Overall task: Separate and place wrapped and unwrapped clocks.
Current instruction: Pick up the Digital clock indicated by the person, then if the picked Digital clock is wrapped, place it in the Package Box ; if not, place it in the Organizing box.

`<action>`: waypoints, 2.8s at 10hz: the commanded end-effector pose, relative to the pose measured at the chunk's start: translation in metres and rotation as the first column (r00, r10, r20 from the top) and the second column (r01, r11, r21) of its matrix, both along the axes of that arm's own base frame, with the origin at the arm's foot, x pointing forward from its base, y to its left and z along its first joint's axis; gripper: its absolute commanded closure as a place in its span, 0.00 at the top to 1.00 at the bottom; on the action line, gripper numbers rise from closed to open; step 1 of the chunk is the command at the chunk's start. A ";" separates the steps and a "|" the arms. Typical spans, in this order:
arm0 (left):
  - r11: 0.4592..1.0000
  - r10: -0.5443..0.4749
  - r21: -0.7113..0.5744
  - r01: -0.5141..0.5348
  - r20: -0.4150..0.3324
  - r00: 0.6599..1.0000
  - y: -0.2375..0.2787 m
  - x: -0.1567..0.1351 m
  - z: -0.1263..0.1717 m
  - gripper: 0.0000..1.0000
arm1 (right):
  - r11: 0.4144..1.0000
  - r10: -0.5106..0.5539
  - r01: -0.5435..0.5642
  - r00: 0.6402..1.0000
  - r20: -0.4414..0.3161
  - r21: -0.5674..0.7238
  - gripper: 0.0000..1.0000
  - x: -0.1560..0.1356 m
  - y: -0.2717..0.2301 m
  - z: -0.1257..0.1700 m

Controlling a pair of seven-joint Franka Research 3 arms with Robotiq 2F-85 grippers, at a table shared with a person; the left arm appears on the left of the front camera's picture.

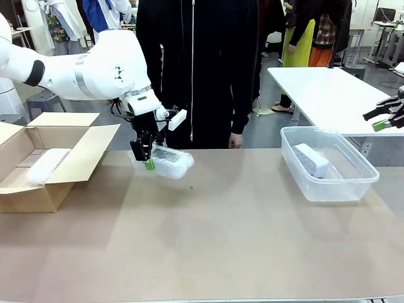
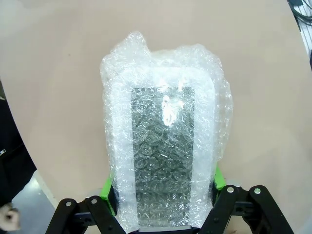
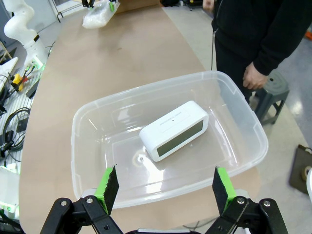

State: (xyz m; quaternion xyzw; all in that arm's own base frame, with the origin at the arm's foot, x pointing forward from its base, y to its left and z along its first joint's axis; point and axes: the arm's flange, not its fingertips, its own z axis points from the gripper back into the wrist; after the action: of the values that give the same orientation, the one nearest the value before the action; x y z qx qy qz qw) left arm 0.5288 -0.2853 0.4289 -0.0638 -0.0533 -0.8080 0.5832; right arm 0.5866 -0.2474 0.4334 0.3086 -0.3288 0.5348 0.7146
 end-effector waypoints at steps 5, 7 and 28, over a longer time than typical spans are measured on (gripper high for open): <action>1.000 0.000 0.000 0.000 0.000 1.000 0.000 0.000 0.000 0.00 | 1.000 -0.003 0.003 1.000 0.001 0.001 1.00 0.000 0.001 0.000; 1.000 0.000 0.000 0.000 0.000 1.000 0.000 0.000 0.000 0.00 | 1.000 -0.003 0.003 1.000 0.001 0.001 1.00 0.000 0.001 0.000; 0.967 0.243 -0.091 -0.236 0.079 0.967 0.028 0.009 0.044 0.82 | 1.000 -0.003 0.003 1.000 0.001 0.001 1.00 0.000 0.001 0.000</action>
State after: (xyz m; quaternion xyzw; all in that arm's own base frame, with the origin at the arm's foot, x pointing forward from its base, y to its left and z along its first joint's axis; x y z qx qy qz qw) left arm 0.5397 -0.2643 0.4638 -0.0447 -0.0948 -0.7587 0.6429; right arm 0.5866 -0.2474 0.4334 0.3086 -0.3288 0.5348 0.7146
